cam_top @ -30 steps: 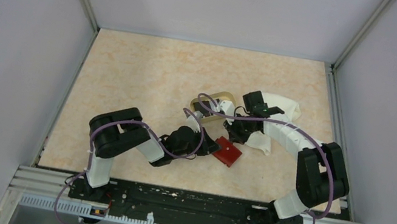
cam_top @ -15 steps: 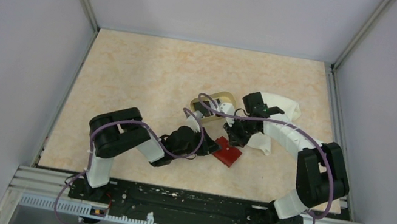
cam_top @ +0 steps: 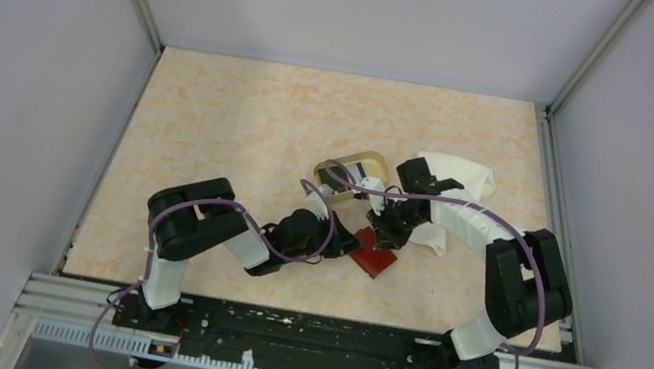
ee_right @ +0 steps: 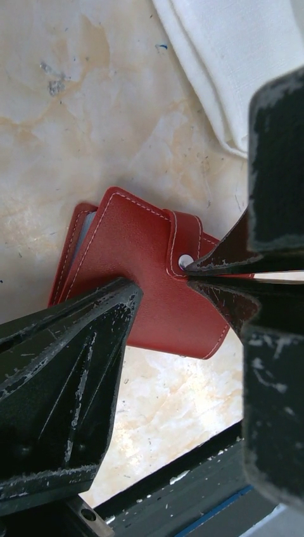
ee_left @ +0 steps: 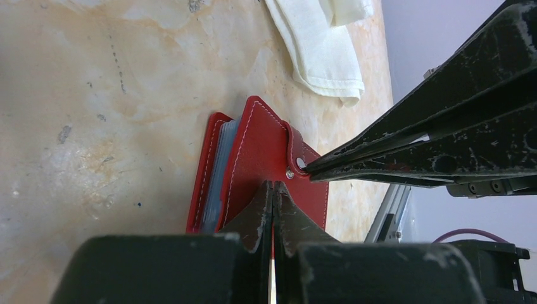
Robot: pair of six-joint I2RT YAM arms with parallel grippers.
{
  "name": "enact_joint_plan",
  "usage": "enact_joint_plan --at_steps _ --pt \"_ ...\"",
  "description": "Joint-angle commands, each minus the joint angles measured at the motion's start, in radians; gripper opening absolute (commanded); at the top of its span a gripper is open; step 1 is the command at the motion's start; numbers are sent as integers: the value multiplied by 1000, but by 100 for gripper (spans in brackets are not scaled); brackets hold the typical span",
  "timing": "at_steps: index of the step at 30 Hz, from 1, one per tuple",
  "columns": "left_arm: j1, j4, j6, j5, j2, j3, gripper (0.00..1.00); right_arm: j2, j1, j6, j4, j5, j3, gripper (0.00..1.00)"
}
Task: Put the credit cards into the card holder
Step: Close the card holder at the center of the board.
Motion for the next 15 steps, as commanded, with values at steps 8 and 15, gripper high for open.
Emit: enact_joint_plan --at_steps 8,15 --pt "5 -13 -1 14 26 -20 0 0 23 42 5 -43 12 0" --pt "5 -8 -2 17 28 -18 0 -9 23 44 -5 -66 22 0"
